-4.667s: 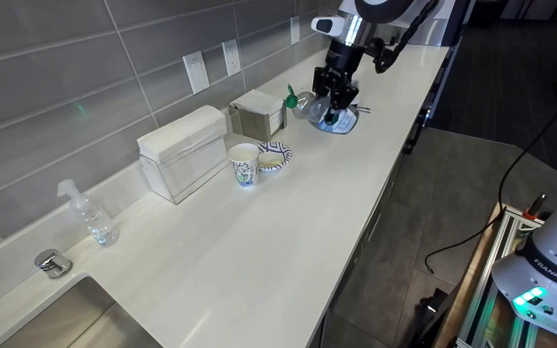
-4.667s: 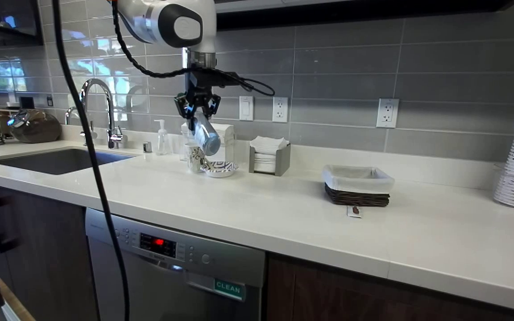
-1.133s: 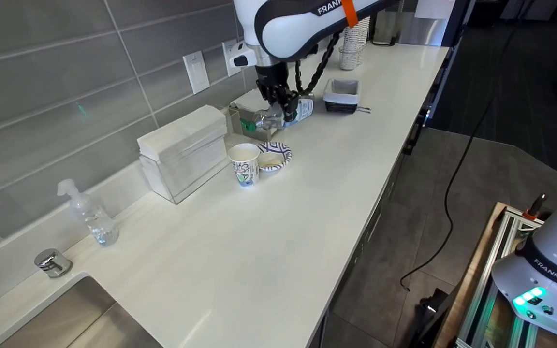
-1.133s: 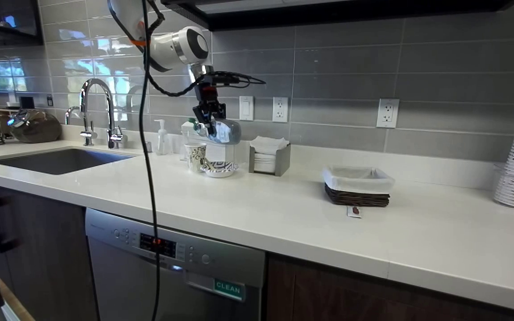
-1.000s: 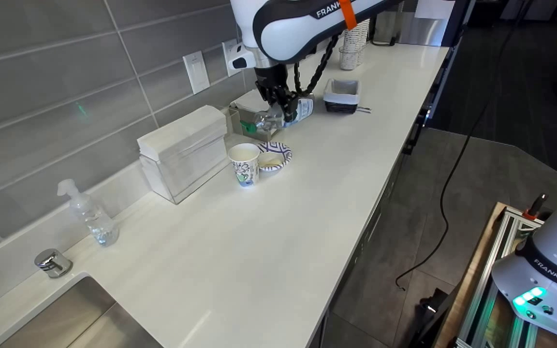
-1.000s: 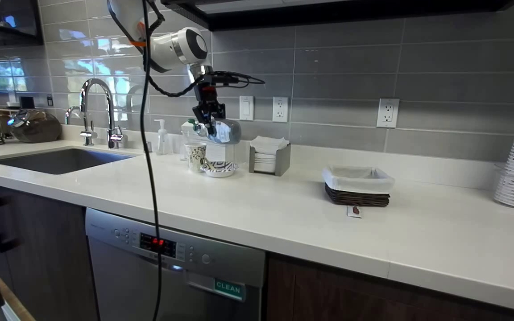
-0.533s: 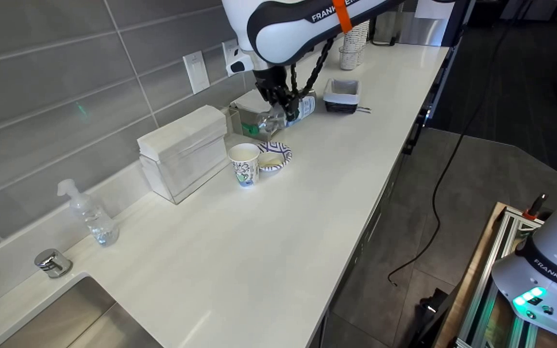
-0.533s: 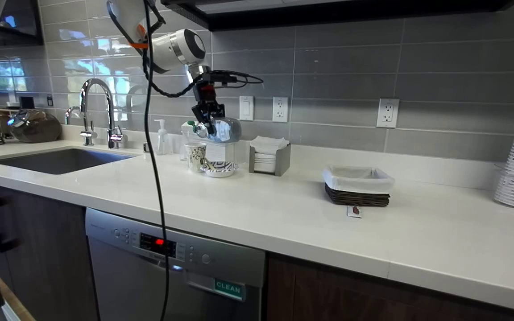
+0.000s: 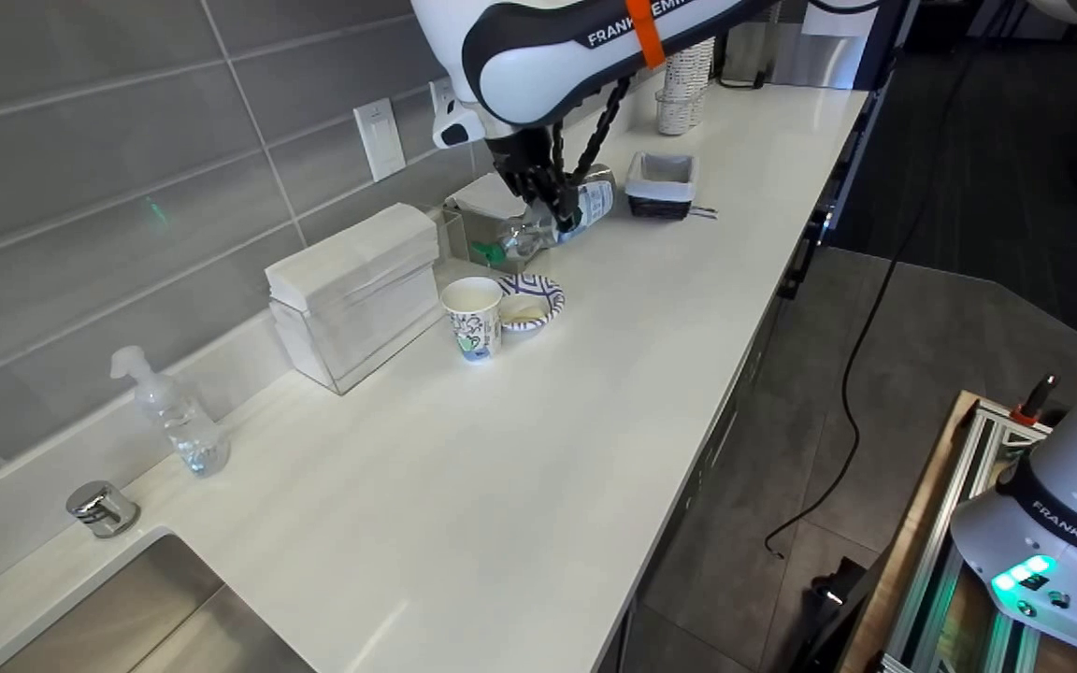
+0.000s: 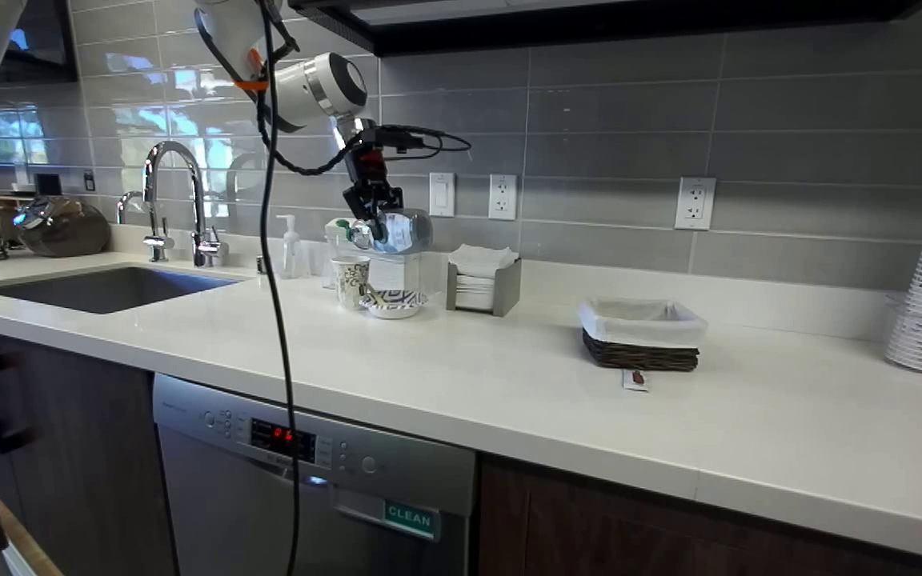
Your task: Pour some contents from the bottle into the cup
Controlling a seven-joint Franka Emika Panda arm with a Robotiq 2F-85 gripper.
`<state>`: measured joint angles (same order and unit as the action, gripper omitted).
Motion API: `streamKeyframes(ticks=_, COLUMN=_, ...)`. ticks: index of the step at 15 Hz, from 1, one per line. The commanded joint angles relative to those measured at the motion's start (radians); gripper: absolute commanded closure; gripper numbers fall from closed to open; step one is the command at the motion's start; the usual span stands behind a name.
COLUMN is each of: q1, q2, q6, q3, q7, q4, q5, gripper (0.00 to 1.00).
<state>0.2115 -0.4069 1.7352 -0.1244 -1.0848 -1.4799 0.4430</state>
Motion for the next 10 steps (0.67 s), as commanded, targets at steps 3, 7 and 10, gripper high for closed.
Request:
streamKeyframes(ticks=3, q1=0.000, q2=-0.043, q6=-0.008, q3=-0.009, q7=0.013, q4=0.068, q5=0.001, gripper=0.77)
streamKeyframes(ticks=7, q1=-0.012, q2=-0.057, q6=0.002, q3=-0.012, q7=0.003, q4=0.076, q5=-0.028, gripper=0.77)
streamKeyframes(ticks=10, q1=-0.005, q2=-0.067, q6=-0.018, q3=-0.006, q7=0.004, q4=0.085, q5=-0.009, gripper=0.77)
